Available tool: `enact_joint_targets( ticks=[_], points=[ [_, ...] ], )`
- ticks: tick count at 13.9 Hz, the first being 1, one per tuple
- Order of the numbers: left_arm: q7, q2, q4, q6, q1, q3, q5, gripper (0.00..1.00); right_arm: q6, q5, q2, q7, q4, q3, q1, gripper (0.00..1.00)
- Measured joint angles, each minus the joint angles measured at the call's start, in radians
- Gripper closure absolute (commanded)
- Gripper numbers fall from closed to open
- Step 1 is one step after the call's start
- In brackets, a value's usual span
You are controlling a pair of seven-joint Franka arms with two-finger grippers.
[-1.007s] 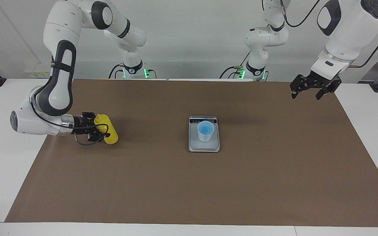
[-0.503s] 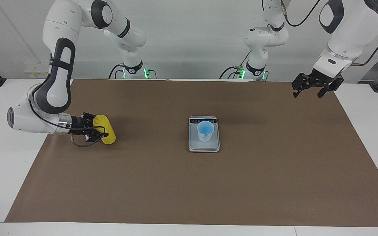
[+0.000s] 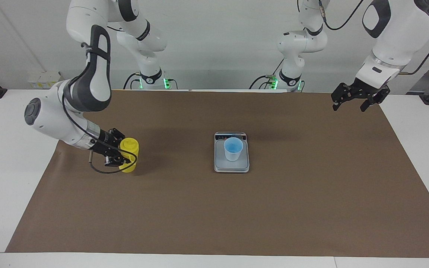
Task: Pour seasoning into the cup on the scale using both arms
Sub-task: 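Lift the yellow bottle with the right gripper over the blue cup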
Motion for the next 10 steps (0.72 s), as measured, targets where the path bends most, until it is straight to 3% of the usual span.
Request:
enact_joint_targets(
  ticks=[3,10],
  points=[
    [0.0,0.0,-0.001,0.0,0.002,0.0,-0.002,0.0,0.044,-0.145,-0.003,0.197,0.033,0.002,0.119,1.0],
    [0.0,0.0,-0.003,0.0,0.003,-0.001,-0.002,0.0,0.201,-0.549,-0.004,0.421,0.042,0.003,0.364,1.0]
  ],
)
